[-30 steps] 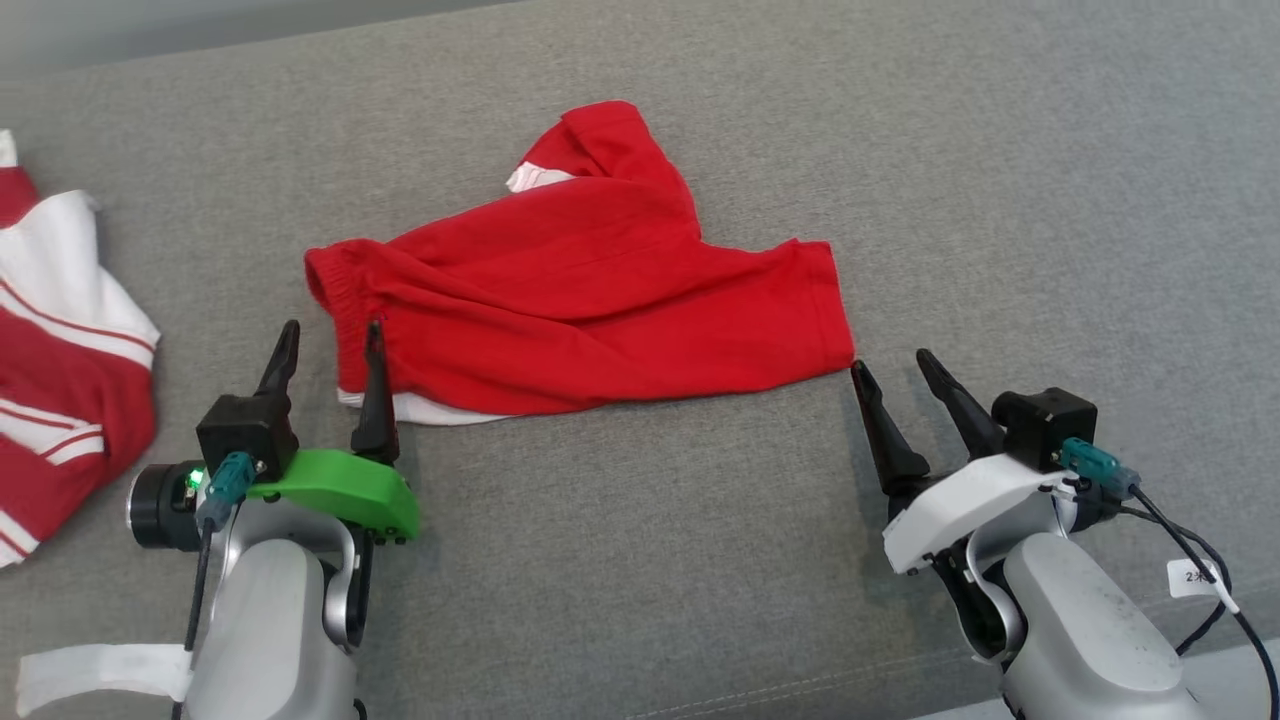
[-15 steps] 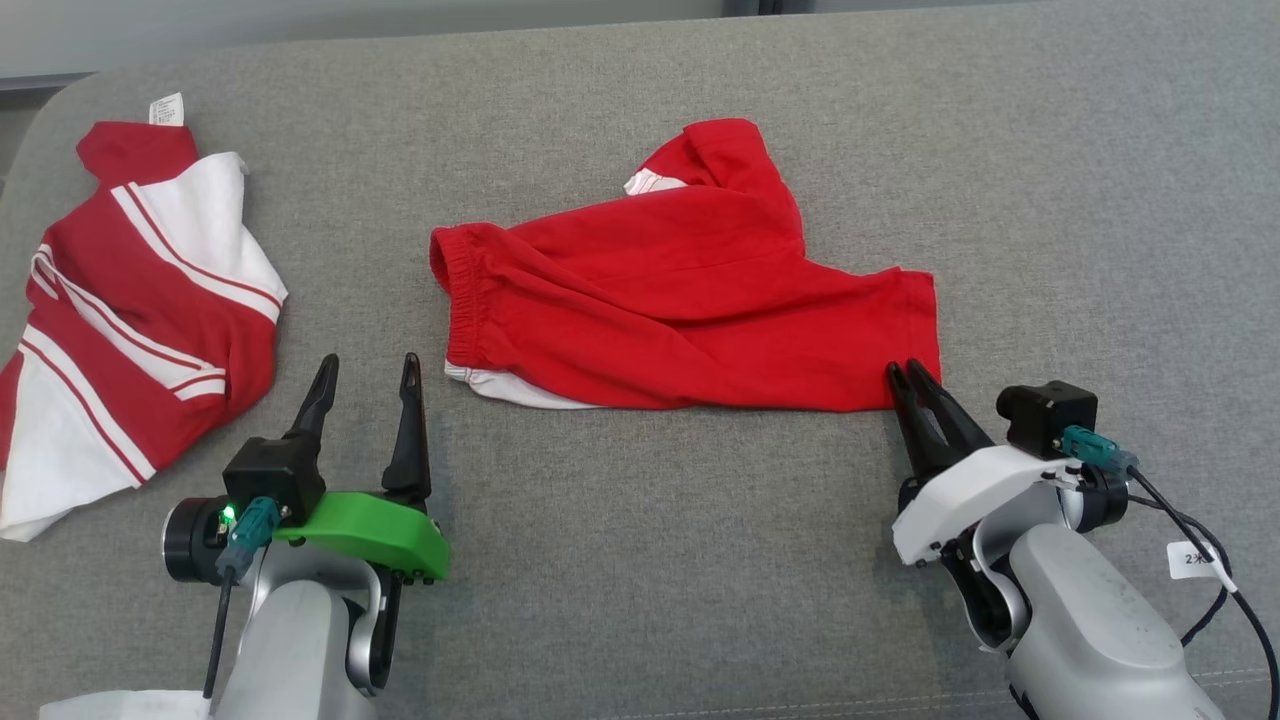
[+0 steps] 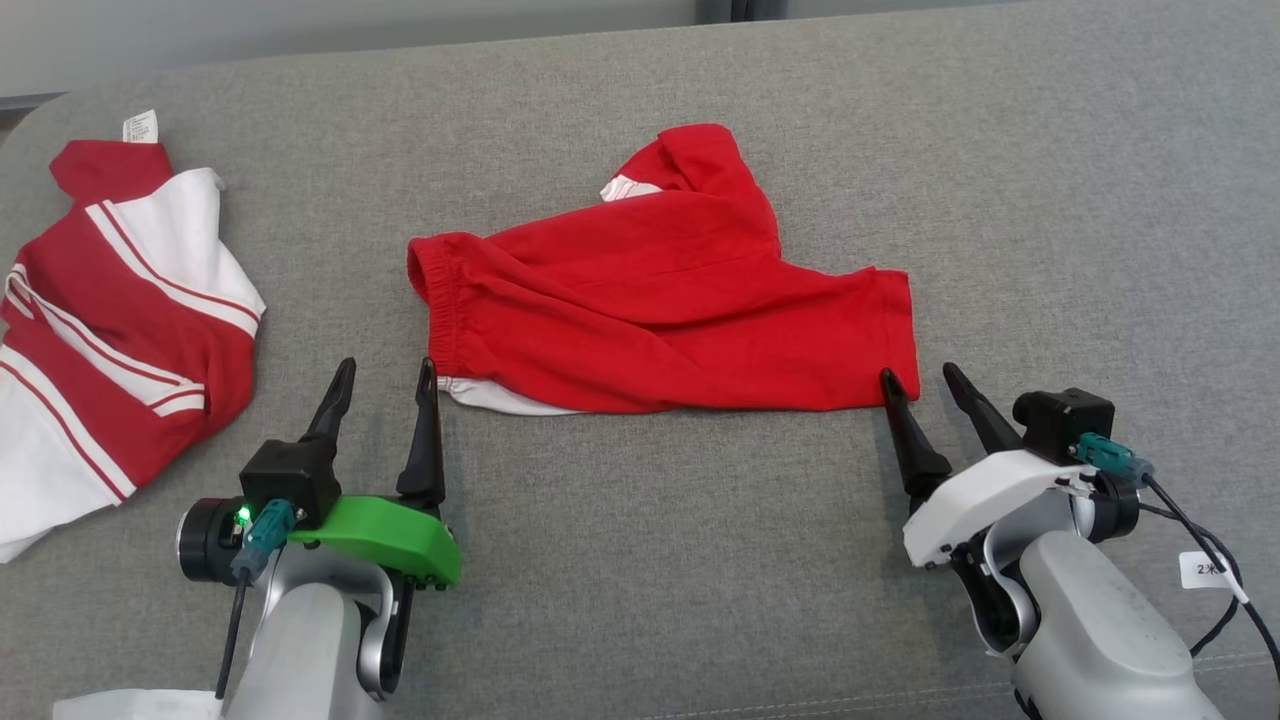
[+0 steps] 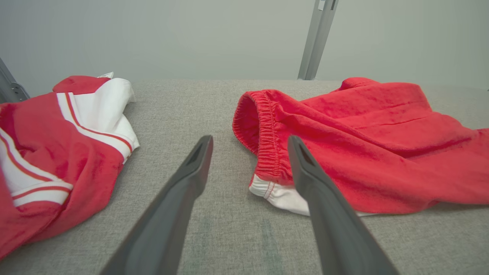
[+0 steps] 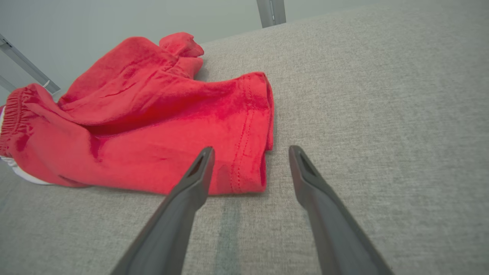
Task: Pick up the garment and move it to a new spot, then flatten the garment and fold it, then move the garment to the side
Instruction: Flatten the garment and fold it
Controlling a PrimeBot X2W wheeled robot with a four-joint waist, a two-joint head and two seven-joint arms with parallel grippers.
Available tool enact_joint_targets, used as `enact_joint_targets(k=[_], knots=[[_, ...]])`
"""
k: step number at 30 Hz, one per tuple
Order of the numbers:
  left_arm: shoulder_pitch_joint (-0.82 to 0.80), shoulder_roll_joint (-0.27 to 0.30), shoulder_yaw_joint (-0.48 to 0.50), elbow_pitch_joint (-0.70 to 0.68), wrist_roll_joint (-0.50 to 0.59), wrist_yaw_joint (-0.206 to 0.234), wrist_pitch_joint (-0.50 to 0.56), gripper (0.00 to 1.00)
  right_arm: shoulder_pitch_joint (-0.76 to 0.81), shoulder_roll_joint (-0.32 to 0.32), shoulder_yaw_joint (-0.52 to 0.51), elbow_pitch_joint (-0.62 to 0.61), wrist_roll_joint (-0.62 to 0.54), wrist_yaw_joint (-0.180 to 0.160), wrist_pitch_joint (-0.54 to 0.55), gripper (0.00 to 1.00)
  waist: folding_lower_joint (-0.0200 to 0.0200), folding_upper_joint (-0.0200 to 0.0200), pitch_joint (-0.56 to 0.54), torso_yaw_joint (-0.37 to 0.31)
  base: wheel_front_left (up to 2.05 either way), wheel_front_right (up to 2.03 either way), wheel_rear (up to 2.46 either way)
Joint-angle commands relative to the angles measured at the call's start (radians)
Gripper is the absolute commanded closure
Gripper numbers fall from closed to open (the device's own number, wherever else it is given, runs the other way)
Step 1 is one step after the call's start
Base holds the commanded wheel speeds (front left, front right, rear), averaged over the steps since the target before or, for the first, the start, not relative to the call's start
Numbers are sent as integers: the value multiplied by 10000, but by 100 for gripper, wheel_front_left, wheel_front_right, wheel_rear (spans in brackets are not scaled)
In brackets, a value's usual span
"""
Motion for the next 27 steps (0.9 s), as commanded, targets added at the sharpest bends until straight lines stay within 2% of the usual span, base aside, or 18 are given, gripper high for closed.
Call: enact_joint_targets(k=[1, 5, 6, 7, 8, 9, 11, 17, 22, 27], knots=[[89, 16, -21, 11, -56, 7, 4, 0, 52, 25, 0, 31, -80, -2, -28, 0, 0, 0, 15, 24, 0, 0, 0], [115, 17, -61, -37, -75, 1, 4, 0, -24, 28, 53, 159, -39, -2, -28, 0, 0, 0, 40, 133, 0, 0, 0], [135, 17, -55, -47, -66, -1, 4, 0, -36, 24, 70, 222, 2, -3, -28, 5, 0, 0, 36, 160, 0, 0, 0], [161, 16, -55, -46, -37, -10, 4, 0, -54, 18, 74, 266, 34, -3, -28, 15, 0, 0, 30, 184, 0, 0, 0], [178, 17, -45, -41, -31, -8, 4, 0, -75, 12, 103, 312, 41, -2, -28, 35, 0, 0, 22, 207, 0, 0, 0], [195, 17, -35, -35, -34, -11, 4, 0, -92, 10, 133, 352, 63, -2, -28, 62, 0, 0, 15, 224, 0, 0, 0], [224, 17, -12, -26, -49, -3, 4, 0, -116, -8, 172, 433, 139, -3, -28, 100, 0, 0, 2, 241, 0, 0, 0], [307, 17, 17, -68, -63, 37, 4, 0, -253, -84, 145, 123, 227, -3, -28, 100, 0, 0, -23, 183, 0, 0, 0], [361, 18, -100, -210, -182, -5, 4, 0, -316, -142, -303, -947, 440, -3, -28, 100, 0, 0, -37, 142, 0, 0, 0], [197, 20, -422, -237, -305, 4, 4, 0, -1027, -523, -546, -1069, 55, -3, -28, 100, 0, 0, 136, 308, 0, 0, 0]])
